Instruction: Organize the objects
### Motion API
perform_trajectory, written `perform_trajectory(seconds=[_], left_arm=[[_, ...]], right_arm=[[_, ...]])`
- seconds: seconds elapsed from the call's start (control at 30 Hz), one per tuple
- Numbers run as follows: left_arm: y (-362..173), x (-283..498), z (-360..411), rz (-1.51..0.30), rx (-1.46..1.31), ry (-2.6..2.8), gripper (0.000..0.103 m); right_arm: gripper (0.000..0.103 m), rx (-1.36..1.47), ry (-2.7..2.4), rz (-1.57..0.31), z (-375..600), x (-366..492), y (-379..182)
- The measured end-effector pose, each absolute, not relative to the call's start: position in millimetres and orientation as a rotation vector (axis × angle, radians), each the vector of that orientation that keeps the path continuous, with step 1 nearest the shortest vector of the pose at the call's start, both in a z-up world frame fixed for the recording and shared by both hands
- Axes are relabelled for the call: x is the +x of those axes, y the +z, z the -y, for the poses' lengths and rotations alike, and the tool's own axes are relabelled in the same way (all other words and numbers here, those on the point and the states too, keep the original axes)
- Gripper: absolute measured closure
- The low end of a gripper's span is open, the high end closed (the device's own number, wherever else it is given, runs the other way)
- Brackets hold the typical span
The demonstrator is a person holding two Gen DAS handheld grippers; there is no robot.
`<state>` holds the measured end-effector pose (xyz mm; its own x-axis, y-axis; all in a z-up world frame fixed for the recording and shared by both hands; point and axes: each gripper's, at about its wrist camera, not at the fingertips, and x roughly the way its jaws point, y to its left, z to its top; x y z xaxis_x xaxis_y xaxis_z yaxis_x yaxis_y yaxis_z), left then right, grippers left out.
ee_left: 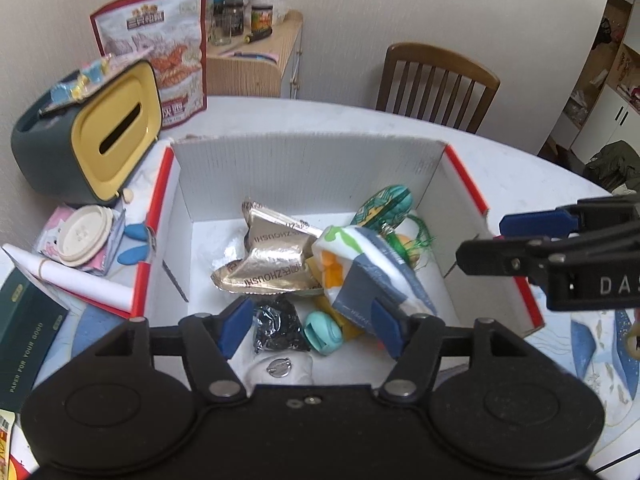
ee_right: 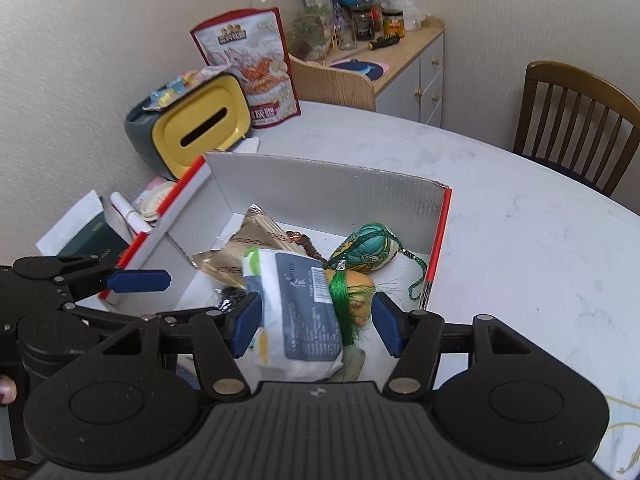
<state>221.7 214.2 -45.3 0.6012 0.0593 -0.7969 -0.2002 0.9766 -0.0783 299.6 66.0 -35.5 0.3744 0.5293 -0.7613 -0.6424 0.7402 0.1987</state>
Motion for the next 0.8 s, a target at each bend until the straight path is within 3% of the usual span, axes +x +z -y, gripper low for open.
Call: perform_trajectory(seconds=[0.53,0.8], left_arm=[[-0.6,172.7,-193.8,-0.752,-0.107,0.185,0.023],[10.1,154.1,-187.1,-0.689,-0.12,0.177,0.008]], right_arm=[[0.035,-0.103,0.809,-0.762,-25.9,237.9,-2.9],[0.025,-0.081,0.814,-0.69,-6.6,215.0,0.6]])
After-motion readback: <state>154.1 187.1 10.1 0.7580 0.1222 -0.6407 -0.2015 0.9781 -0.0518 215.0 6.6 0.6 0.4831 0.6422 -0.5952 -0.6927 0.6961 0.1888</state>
